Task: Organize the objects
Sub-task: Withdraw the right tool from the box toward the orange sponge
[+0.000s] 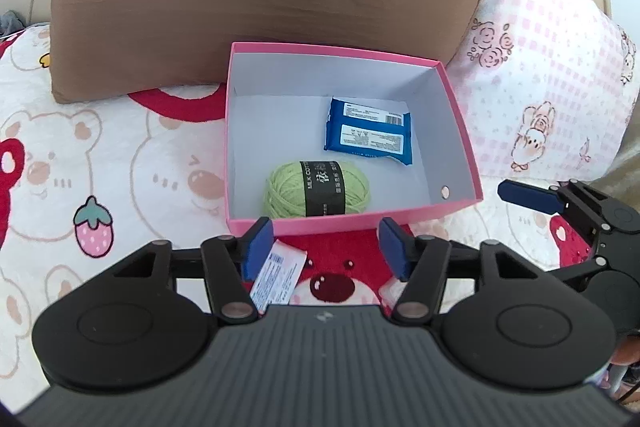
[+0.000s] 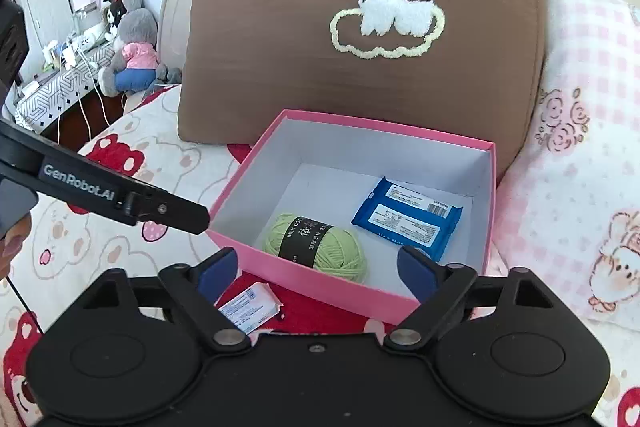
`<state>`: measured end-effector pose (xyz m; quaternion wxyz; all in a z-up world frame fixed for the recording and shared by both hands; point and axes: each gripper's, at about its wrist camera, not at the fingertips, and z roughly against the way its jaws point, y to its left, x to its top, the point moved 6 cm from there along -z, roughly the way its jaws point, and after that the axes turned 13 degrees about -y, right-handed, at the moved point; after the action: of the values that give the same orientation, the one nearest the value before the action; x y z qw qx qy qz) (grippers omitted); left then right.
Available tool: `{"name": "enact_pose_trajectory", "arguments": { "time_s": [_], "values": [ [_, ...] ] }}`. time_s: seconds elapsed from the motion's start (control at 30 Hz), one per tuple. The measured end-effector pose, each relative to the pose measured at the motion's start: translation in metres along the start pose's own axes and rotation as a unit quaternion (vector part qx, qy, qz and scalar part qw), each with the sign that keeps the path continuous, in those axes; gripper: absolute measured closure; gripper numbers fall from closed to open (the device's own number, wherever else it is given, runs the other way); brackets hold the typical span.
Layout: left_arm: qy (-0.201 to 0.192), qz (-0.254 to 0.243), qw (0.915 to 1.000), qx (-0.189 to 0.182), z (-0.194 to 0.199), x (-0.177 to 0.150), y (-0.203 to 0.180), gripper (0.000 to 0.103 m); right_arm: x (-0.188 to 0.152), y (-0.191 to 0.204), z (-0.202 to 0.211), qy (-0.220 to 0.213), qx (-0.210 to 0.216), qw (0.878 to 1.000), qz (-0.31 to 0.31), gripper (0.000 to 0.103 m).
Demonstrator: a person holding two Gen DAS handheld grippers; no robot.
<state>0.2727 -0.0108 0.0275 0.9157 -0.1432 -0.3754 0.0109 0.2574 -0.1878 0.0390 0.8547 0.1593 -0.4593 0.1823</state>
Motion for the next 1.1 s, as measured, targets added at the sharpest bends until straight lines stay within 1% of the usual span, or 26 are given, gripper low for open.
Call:
{"name": "enact_pose_trajectory", "arguments": {
  "time_s": [0.1,0.17,0.23,0.27,0.3,0.4,0.57,0.7,0.8,0.9,1.0,1.1],
  "values": [
    [-0.008,-0.005,0.9999,0.009,0.013,0.000,-0.002,0.034,0.000,0.002,0.009,0.002,-0.005,1.000,-0.002,0.012],
    [-0.007,-0.011,0.9999,0.009,0.022,-0.001,-0.005,0.029,0.000,0.003,0.016,0.001,-0.011,1.000,0.000,0.012],
    [-0.005,-0.017,0.9998,0.005,0.030,-0.002,-0.008,0.022,0.001,0.005,0.024,-0.003,-0.018,1.000,0.004,0.012],
    [-0.004,-0.021,0.9998,0.003,0.034,-0.003,-0.010,0.015,0.001,0.007,0.029,-0.003,-0.020,1.000,0.006,0.011],
    [-0.006,-0.025,0.9997,0.001,0.039,-0.004,-0.011,0.010,0.001,0.009,0.033,-0.005,-0.023,1.000,0.009,0.010],
    [-0.005,-0.032,0.9995,-0.006,0.051,-0.008,-0.017,0.005,0.004,0.011,0.048,-0.013,-0.048,0.999,0.018,0.009],
    [0.000,-0.037,0.9992,-0.014,0.069,-0.019,-0.022,0.003,0.001,0.020,0.067,-0.008,-0.069,0.997,0.042,0.008],
    [0.003,-0.048,0.9987,-0.019,0.079,-0.029,-0.026,0.003,-0.004,0.028,0.080,-0.001,-0.085,0.994,0.063,0.008],
    [0.013,-0.049,0.9983,-0.029,0.084,-0.037,-0.030,0.003,-0.008,0.033,0.089,0.006,-0.081,0.994,0.070,0.008],
    [0.018,-0.053,0.9976,-0.040,0.089,-0.042,-0.034,0.003,-0.009,0.037,0.100,0.001,-0.074,0.995,0.069,0.008],
    [0.017,-0.057,0.9974,-0.042,0.094,-0.046,-0.038,0.003,-0.010,0.041,0.111,0.001,-0.073,0.995,0.070,0.008],
    [0.025,-0.056,0.9972,-0.042,0.097,-0.051,-0.039,0.003,-0.014,0.047,0.119,0.006,-0.067,0.995,0.077,0.008]
  ]
}}
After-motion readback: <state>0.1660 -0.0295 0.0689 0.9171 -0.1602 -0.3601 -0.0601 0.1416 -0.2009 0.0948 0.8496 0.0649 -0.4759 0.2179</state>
